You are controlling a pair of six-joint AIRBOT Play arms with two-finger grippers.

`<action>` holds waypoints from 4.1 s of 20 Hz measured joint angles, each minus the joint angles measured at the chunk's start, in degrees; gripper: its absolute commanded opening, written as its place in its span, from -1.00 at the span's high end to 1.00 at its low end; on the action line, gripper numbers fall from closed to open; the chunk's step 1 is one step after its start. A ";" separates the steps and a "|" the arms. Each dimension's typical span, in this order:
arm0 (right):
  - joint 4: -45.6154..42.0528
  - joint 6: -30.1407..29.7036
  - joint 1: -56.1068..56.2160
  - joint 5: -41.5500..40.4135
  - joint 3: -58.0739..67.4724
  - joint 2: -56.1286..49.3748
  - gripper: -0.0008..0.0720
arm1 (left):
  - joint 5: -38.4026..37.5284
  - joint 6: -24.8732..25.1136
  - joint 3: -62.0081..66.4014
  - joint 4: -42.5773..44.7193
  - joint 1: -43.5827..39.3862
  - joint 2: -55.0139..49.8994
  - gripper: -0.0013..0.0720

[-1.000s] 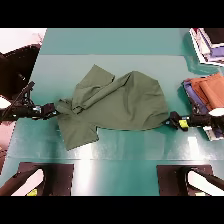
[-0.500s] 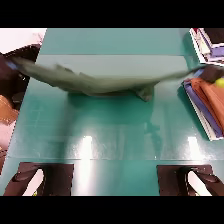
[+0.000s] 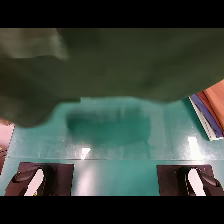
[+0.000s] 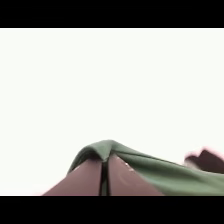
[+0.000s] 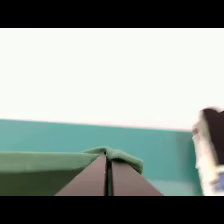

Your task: Fold the shirts.

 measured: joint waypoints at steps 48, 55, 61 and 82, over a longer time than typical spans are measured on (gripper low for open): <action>-16.48 8.39 24.15 1.46 -28.09 -40.30 0.07 | -9.53 5.22 -42.66 14.97 -10.97 -47.32 -0.36; -15.37 8.44 20.50 4.98 -36.06 -24.94 0.07 | -13.40 3.85 -64.50 20.57 -9.64 -27.39 -0.36; -15.19 8.44 20.48 2.95 -43.67 -17.07 0.07 | -11.54 1.44 -84.41 14.84 -9.51 -16.17 -0.36; -15.43 2.69 -2.64 14.27 -71.84 -17.90 -0.18 | -7.34 4.52 -89.39 4.61 -9.51 -13.79 0.90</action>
